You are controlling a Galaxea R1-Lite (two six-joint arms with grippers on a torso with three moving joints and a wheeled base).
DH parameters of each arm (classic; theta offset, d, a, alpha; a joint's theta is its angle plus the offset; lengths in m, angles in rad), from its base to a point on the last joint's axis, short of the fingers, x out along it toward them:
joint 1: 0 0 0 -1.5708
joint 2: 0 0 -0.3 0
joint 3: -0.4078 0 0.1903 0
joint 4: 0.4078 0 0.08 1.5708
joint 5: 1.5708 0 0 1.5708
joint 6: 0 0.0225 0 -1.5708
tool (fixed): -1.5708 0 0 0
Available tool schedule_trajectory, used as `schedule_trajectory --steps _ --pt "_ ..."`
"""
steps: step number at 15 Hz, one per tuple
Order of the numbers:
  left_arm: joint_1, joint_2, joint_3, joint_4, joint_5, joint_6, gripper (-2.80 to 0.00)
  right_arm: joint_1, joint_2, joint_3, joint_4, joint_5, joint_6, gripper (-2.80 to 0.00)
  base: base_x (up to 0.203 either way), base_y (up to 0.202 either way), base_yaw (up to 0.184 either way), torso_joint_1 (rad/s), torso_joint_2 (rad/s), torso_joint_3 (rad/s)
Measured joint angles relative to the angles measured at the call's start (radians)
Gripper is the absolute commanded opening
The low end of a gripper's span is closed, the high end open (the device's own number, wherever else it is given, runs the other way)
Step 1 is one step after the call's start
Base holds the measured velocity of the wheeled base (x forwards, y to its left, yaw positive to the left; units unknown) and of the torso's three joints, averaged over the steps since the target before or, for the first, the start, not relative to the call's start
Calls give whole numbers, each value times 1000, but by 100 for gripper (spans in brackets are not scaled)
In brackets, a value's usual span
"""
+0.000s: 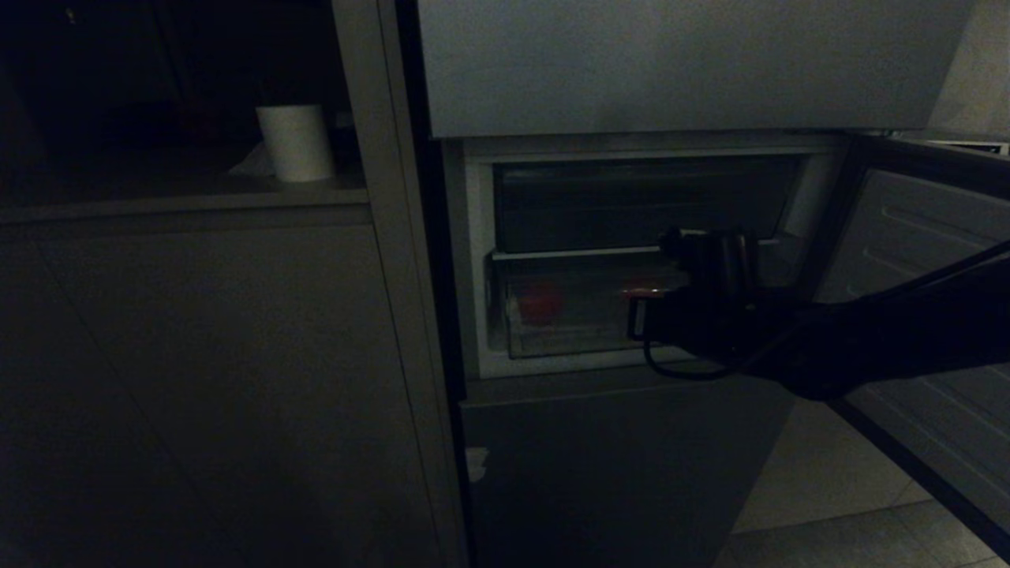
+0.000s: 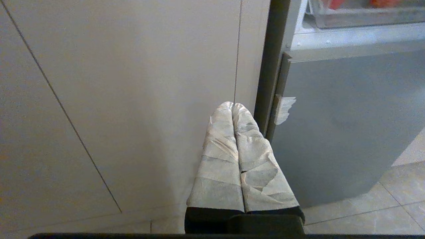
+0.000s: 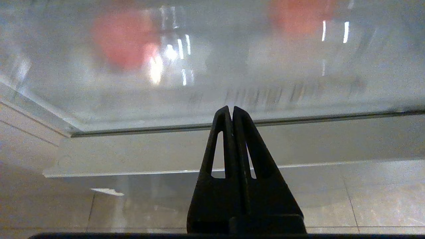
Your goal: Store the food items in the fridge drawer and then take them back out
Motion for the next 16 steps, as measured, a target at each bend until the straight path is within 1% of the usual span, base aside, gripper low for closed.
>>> schedule_trajectory --steps 2,4,6,8,11,14,15,16 --pt "0 0 0 0 0 0 -280 2 52 -50 -5 -33 2 -280 0 0 0 0 0 0" --pt "0 0 0 0 0 0 -280 3 120 -125 -8 -87 11 -280 0 0 0 0 0 0" --pt "0 0 0 0 0 0 -280 12 133 -144 -7 -101 16 -280 0 0 0 0 0 0" --pt "0 0 0 0 0 0 -280 24 91 -116 -7 -104 14 -280 0 0 0 0 0 0" --pt "0 0 0 0 0 0 -280 68 -56 16 -3 -103 8 -280 0 0 0 0 0 0" --pt "0 0 0 0 0 0 -280 153 -285 231 -3 -91 -10 -280 0 0 0 0 0 0" --pt "0 0 0 0 0 0 -280 177 -365 326 -3 -73 -36 -280 0 0 0 0 0 0" --pt "0 0 0 0 0 0 -280 195 -442 425 -2 -39 -79 -280 0 0 0 0 0 0"
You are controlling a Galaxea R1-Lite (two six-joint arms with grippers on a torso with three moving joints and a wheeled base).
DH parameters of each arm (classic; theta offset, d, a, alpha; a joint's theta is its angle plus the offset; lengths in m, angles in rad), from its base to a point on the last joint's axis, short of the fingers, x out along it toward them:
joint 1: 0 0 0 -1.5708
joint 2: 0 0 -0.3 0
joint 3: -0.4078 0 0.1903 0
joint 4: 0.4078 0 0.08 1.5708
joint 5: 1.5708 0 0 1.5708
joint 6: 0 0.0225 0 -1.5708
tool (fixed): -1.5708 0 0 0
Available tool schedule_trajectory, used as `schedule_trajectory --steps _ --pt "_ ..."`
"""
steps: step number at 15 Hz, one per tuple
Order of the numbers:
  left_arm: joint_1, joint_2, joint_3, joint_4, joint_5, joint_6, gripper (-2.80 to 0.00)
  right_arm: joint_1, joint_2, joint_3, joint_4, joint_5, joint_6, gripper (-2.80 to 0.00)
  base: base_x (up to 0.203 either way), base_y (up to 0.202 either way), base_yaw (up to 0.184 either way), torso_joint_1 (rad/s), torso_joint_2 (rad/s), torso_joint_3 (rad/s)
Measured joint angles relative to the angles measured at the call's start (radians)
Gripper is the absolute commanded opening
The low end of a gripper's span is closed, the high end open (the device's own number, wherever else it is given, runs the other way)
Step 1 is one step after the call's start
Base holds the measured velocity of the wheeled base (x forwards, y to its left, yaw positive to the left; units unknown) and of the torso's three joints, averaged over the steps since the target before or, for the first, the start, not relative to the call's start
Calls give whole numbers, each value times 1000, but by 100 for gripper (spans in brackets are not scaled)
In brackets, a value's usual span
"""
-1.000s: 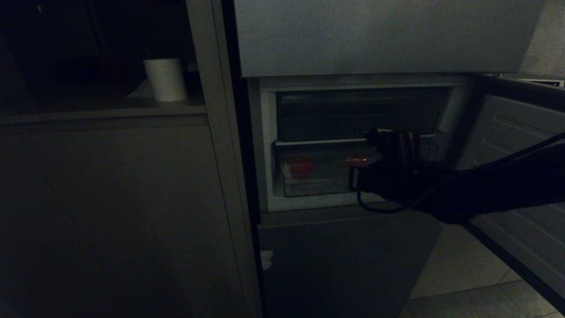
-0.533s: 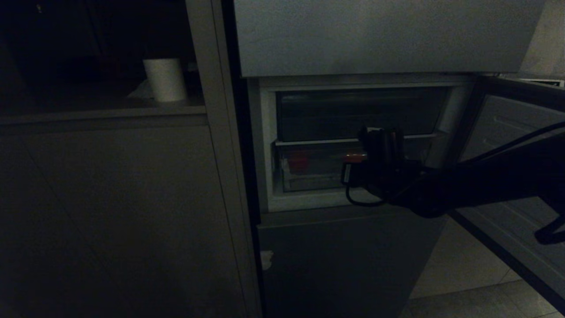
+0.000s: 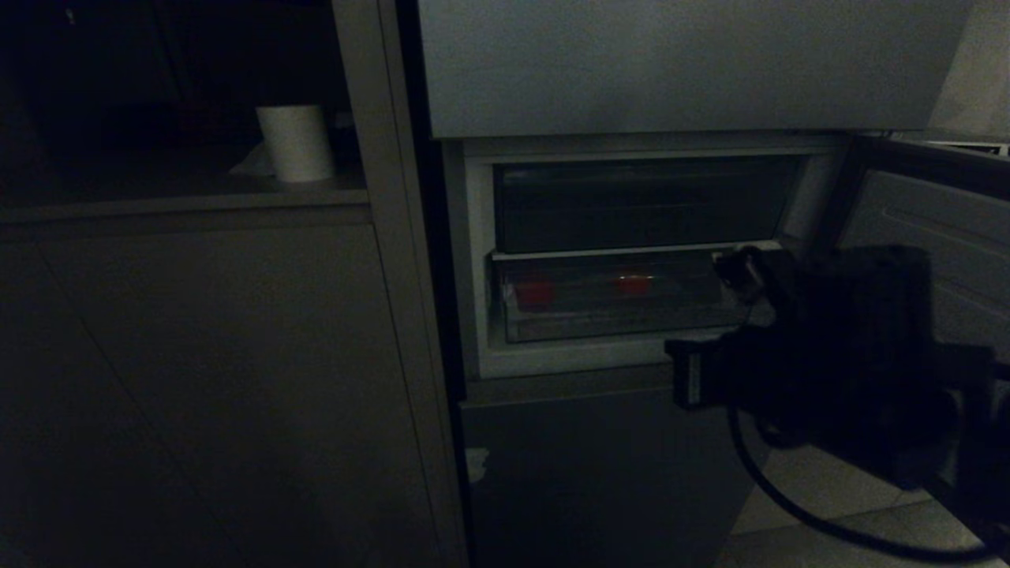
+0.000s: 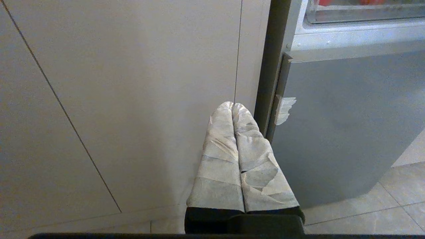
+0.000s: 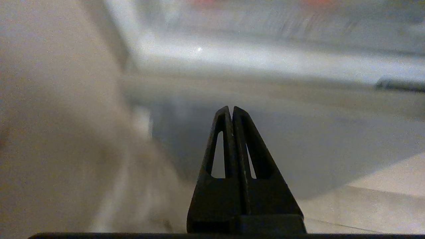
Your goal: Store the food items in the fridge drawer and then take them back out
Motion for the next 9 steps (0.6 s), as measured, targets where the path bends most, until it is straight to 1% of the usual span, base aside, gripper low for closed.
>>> schedule_trajectory --steps 2,3,5,7,9 --pt "0 0 0 0 0 0 -280 26 -127 153 0 86 -105 -280 0 0 0 0 0 0" --pt "0 0 0 0 0 0 -280 33 -186 214 2 111 -142 -280 0 0 0 0 0 0" --pt "0 0 0 0 0 0 -280 31 -289 297 6 126 -168 -280 0 0 0 0 0 0" --pt "0 0 0 0 0 0 -280 -20 -368 351 11 130 -168 -280 0 0 0 0 0 0" --pt "0 0 0 0 0 0 -280 -51 -435 400 14 130 -168 -280 0 0 0 0 0 0"
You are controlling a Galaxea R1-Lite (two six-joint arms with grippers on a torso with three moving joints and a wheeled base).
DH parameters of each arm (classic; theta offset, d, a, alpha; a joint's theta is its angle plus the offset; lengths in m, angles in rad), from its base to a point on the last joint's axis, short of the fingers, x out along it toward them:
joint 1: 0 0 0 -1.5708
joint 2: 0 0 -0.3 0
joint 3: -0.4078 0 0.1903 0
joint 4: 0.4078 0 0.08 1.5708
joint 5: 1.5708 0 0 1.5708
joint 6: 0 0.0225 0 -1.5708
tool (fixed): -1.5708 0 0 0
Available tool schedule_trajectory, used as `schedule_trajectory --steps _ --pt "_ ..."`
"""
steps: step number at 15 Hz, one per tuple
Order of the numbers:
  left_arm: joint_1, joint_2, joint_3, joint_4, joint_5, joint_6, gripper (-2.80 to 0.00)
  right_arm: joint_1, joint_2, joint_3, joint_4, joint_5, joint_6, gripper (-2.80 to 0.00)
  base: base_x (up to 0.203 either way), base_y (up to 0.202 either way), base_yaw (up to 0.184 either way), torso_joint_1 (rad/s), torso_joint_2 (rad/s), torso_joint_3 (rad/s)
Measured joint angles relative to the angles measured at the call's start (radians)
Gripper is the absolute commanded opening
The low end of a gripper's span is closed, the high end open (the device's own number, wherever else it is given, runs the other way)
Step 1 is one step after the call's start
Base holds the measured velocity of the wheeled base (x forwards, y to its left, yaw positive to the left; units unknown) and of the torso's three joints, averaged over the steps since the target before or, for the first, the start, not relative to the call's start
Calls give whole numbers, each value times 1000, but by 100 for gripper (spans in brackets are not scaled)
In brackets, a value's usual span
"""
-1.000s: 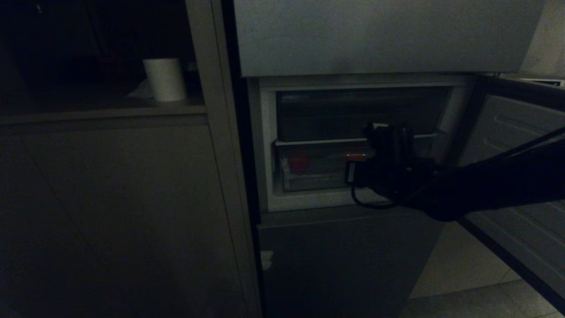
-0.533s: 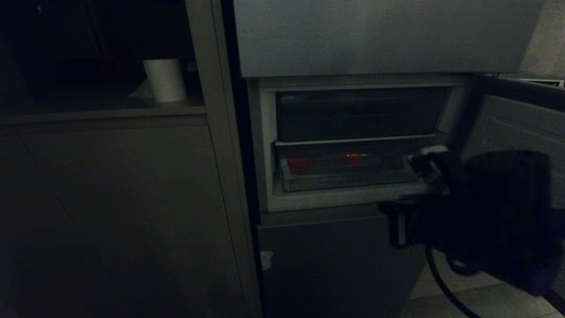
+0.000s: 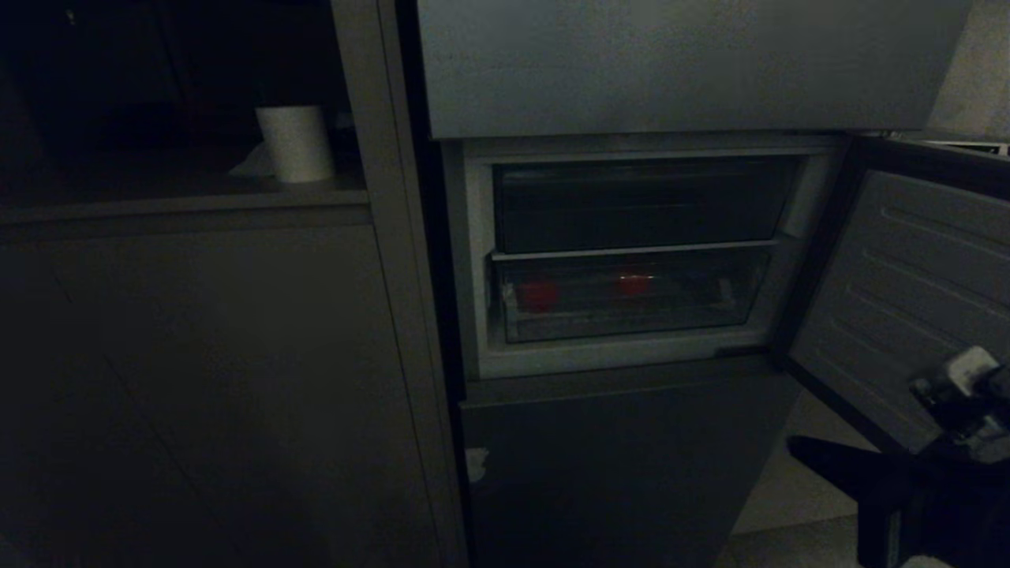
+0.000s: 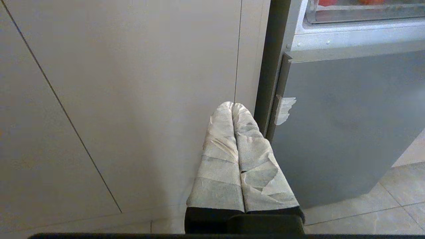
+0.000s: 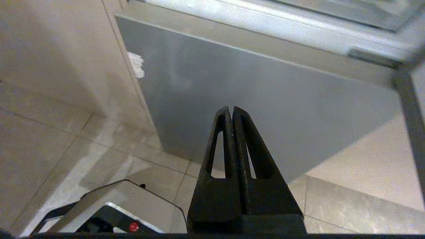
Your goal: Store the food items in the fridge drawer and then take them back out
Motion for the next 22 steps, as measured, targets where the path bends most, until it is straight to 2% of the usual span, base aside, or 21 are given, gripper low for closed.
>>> schedule_trajectory --steps 5,9,12,14,16,20,22 --pt "0 0 0 0 0 0 -280 -32 -180 44 66 -18 -3 -280 0 0 0 0 0 0" --pt "0 0 0 0 0 0 -280 -53 -256 -68 187 -25 -1 -280 0 0 0 0 0 0" --pt "0 0 0 0 0 0 -280 -113 -272 -89 202 -125 -11 -280 0 0 0 0 0 0" --pt "0 0 0 0 0 0 -280 -168 -316 -82 202 -151 -59 -280 0 0 0 0 0 0" --pt "0 0 0 0 0 0 -280 -216 -390 -57 199 -133 -114 -280 0 0 0 0 0 0" --pt "0 0 0 0 0 0 -280 -275 -615 77 212 -92 -142 -280 0 0 0 0 0 0" --pt "0 0 0 0 0 0 -280 -370 -716 152 259 -91 -163 -280 0 0 0 0 0 0"
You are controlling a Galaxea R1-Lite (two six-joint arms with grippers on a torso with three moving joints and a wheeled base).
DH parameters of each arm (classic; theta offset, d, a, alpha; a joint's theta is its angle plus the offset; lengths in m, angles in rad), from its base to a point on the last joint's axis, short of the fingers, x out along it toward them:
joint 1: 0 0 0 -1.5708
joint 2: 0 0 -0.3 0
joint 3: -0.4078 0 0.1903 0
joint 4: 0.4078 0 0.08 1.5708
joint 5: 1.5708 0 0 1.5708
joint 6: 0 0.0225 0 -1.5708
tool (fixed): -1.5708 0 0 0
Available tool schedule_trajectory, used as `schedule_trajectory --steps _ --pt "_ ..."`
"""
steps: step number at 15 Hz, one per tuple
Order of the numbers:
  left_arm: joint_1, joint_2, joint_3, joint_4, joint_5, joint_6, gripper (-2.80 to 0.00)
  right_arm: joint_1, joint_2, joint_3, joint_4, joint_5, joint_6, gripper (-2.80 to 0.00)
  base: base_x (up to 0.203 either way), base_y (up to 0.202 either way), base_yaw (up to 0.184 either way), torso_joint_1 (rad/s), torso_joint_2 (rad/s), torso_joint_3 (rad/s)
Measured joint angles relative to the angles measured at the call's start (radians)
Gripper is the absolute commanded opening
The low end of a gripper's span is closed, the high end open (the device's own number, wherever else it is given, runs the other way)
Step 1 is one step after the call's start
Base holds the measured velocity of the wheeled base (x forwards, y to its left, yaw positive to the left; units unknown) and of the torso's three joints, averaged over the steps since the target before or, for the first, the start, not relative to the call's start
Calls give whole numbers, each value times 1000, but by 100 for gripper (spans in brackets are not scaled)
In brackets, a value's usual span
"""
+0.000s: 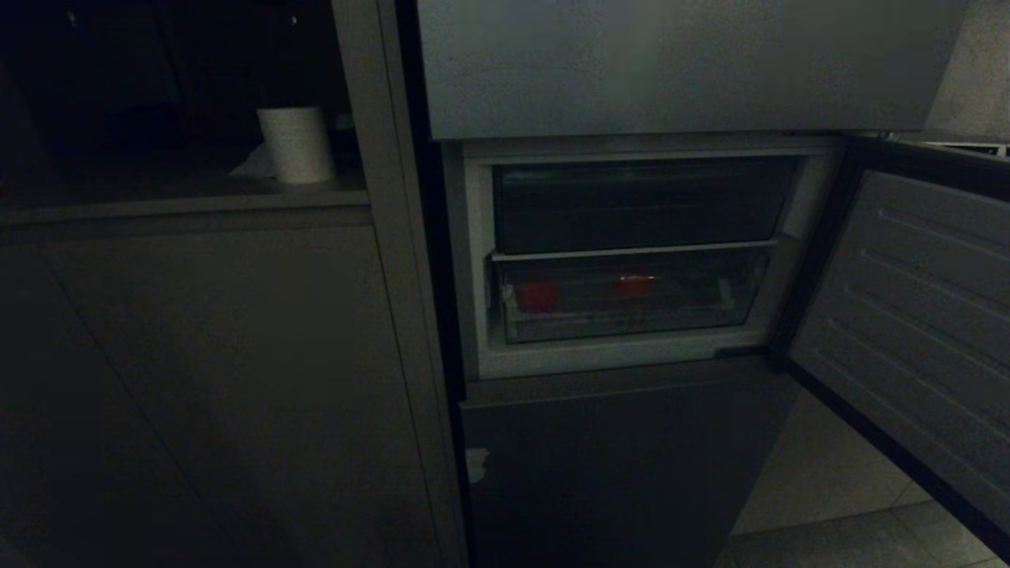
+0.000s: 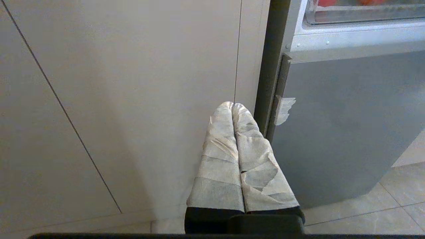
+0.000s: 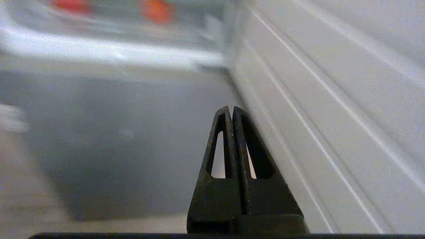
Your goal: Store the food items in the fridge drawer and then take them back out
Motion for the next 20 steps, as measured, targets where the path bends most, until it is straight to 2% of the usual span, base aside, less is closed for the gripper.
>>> schedule_trajectory --steps 3,7,8,17,20 --pt "0 0 0 0 0 0 -280 -150 -125 137 59 25 -27 -280 0 0 0 0 0 0" --pt "0 0 0 0 0 0 -280 -212 -328 171 269 260 58 -280 0 0 0 0 0 0" --pt "0 0 0 0 0 0 -280 -216 -354 172 297 295 64 -280 0 0 0 0 0 0" --pt "0 0 0 0 0 3 -280 -221 -408 174 310 303 88 -280 0 0 0 0 0 0" --pt "0 0 0 0 0 3 -280 -221 -409 173 311 304 88 -280 2 3 -140 3 5 5"
